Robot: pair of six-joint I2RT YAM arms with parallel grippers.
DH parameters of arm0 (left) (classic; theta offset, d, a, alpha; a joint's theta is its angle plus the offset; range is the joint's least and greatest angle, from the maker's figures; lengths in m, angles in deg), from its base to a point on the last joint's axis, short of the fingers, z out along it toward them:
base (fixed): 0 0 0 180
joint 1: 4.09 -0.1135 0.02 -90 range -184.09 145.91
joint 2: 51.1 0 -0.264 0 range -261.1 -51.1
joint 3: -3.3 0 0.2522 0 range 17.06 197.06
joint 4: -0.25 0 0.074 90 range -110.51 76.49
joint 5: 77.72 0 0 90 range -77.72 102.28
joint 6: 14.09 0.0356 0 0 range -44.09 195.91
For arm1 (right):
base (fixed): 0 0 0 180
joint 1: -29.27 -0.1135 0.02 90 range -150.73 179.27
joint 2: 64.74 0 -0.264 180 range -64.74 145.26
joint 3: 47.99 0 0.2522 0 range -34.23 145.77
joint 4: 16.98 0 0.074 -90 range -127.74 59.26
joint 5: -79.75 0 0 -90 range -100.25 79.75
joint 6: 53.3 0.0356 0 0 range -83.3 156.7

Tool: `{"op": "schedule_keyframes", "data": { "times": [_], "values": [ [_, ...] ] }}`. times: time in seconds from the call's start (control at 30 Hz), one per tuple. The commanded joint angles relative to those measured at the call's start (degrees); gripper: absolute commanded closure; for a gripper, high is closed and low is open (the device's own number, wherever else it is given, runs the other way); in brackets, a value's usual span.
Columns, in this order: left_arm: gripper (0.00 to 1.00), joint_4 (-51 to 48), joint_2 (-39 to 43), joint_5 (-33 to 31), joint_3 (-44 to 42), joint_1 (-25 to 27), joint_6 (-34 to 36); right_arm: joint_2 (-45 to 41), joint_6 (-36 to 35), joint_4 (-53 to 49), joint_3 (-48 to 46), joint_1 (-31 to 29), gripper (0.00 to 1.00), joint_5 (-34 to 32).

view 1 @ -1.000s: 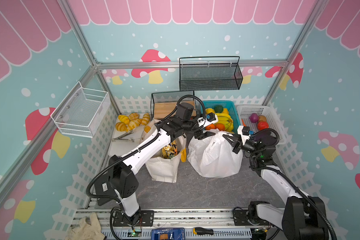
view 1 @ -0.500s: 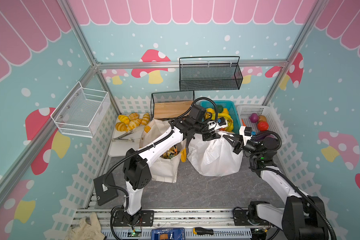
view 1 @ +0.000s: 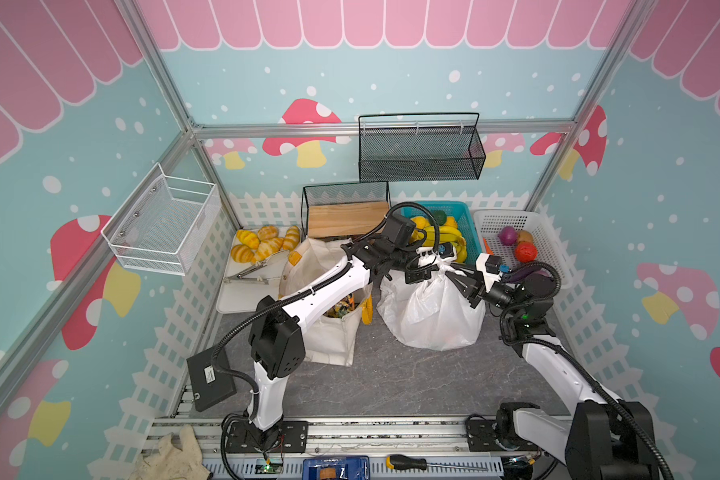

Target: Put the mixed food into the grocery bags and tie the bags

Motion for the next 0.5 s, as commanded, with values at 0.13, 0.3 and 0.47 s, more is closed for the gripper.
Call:
{"op": "schedule_keyframes", "data": {
  "times": [0.13, 0.3, 0.47],
  "values": [
    [1.00, 1.3, 3.1, 0.0, -1.8, 0.0, 2.2, 0.6, -8.0, -3.6, -0.9, -1.3, 0.56, -2.6],
    [1.00, 1.3, 3.9, 0.6, -2.5, 0.1, 2.8, 2.0, -10.2, -4.2, -0.2, -1.5, 0.53, -4.7],
    [1.00, 0.1, 4.0, 1.4, -2.3, 0.2, 3.5, 4.3, -10.6, -4.3, 1.5, -1.9, 0.55, -4.7]
  ]
}}
